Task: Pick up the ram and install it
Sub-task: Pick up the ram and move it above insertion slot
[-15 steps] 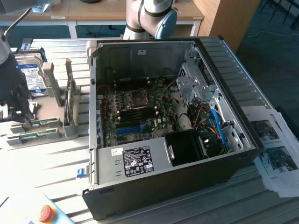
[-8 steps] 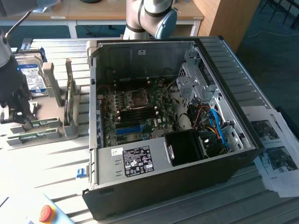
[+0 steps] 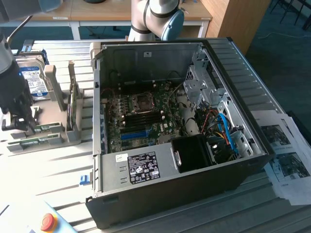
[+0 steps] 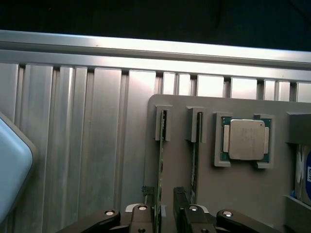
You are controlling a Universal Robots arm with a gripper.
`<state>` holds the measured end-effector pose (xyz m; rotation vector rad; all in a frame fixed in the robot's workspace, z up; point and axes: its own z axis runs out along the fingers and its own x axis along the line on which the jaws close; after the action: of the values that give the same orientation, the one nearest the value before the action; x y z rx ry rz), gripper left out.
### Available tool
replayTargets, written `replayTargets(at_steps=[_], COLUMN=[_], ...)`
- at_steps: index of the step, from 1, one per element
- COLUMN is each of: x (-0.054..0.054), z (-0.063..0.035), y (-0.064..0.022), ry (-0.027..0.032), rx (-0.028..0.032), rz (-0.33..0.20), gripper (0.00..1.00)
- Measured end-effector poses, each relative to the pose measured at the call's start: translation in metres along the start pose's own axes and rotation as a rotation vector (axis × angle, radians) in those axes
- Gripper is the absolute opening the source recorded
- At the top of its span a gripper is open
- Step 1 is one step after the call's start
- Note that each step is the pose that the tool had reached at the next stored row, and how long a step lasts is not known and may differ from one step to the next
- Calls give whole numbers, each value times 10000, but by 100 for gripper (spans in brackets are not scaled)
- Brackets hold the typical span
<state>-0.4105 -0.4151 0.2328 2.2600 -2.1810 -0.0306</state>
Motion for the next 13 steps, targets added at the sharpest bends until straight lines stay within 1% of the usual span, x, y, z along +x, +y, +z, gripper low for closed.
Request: replayTargets(at_steps=[13], x=[2], z=[93], y=[-1], ry=[0], rx=[-1], rz=[0], gripper=[29])
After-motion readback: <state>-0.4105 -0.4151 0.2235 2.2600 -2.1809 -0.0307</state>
